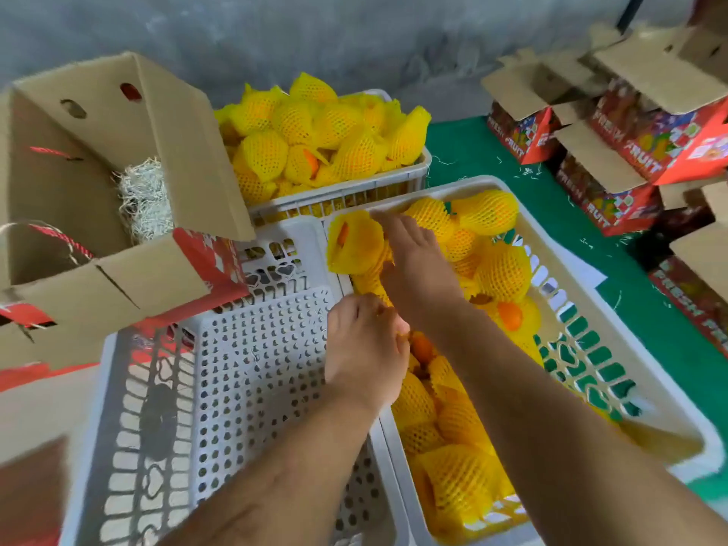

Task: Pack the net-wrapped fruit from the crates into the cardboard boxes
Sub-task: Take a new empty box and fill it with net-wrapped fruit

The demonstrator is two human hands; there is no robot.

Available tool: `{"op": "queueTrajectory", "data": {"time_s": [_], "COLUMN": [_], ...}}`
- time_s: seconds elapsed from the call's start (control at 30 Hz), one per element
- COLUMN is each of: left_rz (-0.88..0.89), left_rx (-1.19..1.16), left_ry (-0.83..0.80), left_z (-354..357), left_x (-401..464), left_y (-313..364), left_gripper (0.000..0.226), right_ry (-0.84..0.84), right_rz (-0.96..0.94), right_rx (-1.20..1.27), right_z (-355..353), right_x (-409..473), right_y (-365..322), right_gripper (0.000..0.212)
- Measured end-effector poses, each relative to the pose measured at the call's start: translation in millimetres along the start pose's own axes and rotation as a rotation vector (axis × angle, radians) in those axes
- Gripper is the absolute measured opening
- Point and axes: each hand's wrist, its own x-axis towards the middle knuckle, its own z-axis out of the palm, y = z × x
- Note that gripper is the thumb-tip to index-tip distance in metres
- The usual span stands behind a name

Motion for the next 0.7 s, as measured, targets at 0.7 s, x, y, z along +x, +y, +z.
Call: {"op": "queueTrajectory", "data": {"time_s": [0.7], "left_rz": [-0.039], "left_rx": [-0.258], "left_ry": [-0.088], "left_z": [-7], "left_x": [-3], "left_y": [-16], "left_gripper": [0.086], "right_ry": [0.299], "right_rz": [0.434], "right_rx": [0.849], "right_z": [11], "right_x": [-27], "right_y": [22], "right_gripper": [0.042]}}
